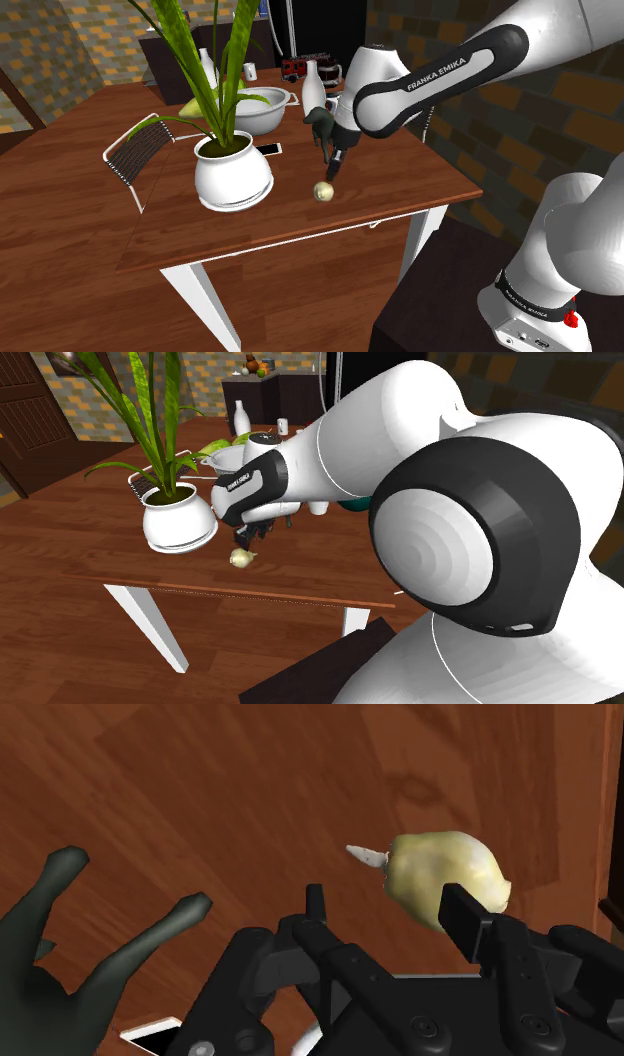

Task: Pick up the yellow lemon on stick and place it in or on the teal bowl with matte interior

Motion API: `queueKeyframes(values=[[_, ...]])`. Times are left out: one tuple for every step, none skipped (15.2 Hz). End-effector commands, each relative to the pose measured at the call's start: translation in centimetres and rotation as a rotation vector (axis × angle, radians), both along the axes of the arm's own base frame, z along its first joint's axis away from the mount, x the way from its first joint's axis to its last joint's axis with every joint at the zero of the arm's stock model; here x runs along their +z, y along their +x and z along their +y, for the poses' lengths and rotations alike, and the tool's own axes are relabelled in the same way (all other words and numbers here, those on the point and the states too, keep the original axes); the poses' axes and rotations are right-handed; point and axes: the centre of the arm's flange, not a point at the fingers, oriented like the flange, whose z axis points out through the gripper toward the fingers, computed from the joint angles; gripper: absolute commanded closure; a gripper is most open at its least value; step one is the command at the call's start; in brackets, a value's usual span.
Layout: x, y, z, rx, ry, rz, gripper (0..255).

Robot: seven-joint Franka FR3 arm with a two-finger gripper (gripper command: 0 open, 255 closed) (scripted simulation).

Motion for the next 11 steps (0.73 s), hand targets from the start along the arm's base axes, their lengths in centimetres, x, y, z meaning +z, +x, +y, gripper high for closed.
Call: queueKeyframes(values=[[0.2,-0.2,3.0,0.173,-0.12,-0.016,0],[0.1,-0.7,4.9,0.284,-0.196,-0.026,0],[-0.2,-1.4,6.8,0.396,-0.271,-0.036,0],[-0.4,-2.0,7.9,0.469,-0.321,-0.042,0],[-0.9,-1.8,7.9,0.469,-0.321,-0.042,0],[-1.4,-1.7,7.9,0.469,-0.321,-0.042,0],[-1.9,-1.5,7.8,0.469,-0.321,-0.042,0],[-2.4,-1.4,7.8,0.469,-0.321,-0.042,0],[-2.9,-1.2,7.8,0.469,-0.321,-0.042,0],[-3.4,-1.0,7.8,0.469,-0.321,-0.042,0],[-3.9,-0.9,7.7,0.469,-0.321,-0.042,0]])
